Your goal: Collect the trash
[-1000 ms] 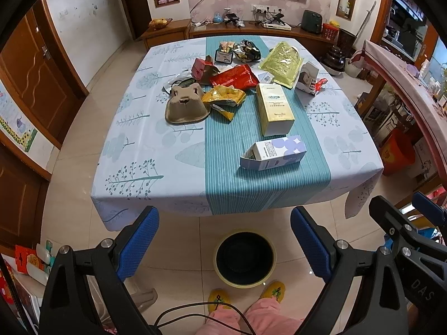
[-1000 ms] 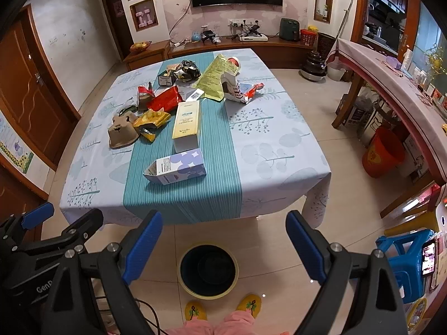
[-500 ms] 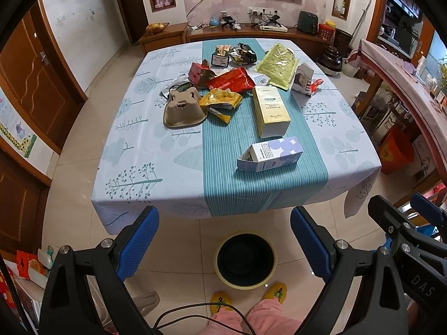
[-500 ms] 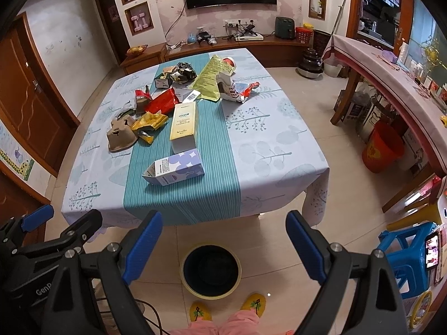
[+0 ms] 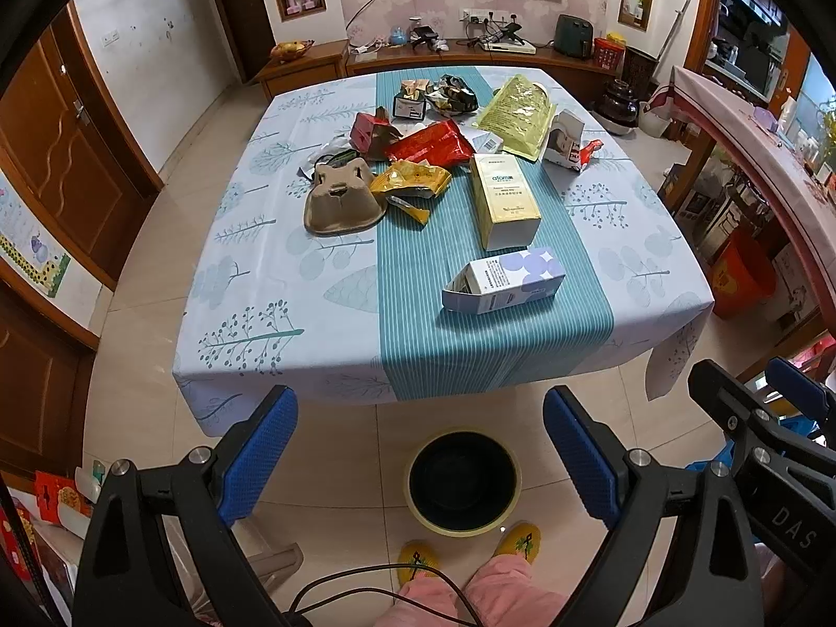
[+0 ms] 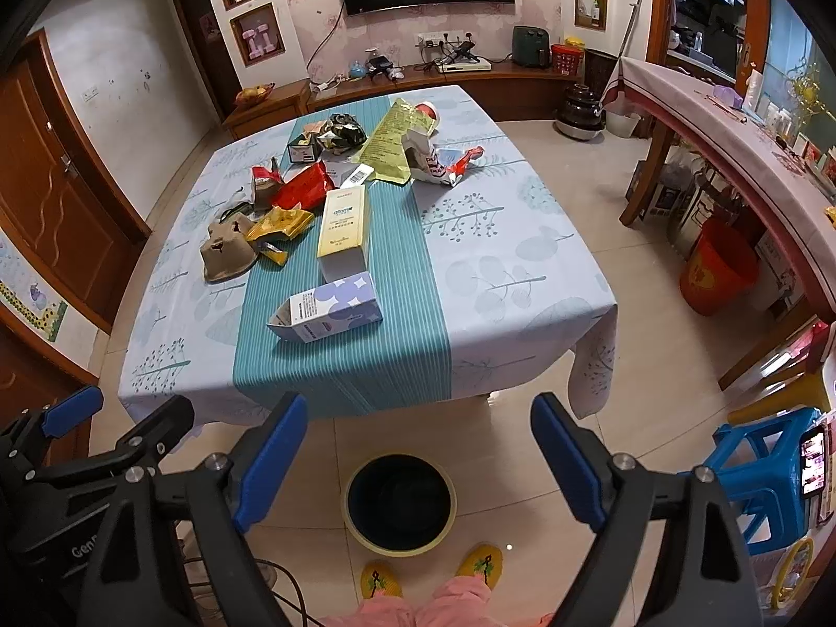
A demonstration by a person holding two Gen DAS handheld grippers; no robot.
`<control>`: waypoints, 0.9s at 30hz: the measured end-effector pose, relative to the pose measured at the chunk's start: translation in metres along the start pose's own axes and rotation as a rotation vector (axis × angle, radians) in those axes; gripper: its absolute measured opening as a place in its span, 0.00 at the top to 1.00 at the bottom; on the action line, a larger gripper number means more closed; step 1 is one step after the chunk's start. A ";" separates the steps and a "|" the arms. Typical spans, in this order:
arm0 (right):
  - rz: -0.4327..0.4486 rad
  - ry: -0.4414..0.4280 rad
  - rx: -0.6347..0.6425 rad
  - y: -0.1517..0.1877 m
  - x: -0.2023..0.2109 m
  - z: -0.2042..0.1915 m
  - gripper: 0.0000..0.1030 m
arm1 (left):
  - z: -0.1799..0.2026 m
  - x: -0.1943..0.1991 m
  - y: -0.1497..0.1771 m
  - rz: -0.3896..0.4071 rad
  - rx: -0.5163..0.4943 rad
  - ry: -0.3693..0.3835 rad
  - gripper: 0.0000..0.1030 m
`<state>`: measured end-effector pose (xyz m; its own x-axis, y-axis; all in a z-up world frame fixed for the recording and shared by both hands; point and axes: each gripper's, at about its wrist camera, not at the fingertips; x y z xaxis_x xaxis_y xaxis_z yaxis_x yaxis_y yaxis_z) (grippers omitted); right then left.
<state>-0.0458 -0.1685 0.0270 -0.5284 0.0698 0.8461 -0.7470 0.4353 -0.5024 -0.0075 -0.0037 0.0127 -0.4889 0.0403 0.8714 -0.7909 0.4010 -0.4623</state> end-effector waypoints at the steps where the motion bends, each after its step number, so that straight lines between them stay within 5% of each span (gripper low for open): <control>1: 0.000 0.000 0.000 0.000 0.000 0.000 0.15 | 0.000 0.000 0.000 0.000 0.000 0.000 0.09; 27: -0.045 -0.054 0.035 -0.011 -0.011 0.007 0.15 | 0.012 -0.004 0.003 -0.035 0.033 -0.057 0.09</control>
<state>-0.0347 -0.1807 0.0214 -0.5144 0.0023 0.8575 -0.7834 0.4055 -0.4710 -0.0126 -0.0136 0.0058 -0.4798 -0.0258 0.8770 -0.8193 0.3708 -0.4373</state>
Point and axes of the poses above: each gripper's, at about its wrist camera, not at the fingertips, and x roughly against the way its jaws point, z to its right, y to its underside, and after that the axes turned 15 degrees about -x, right-handed
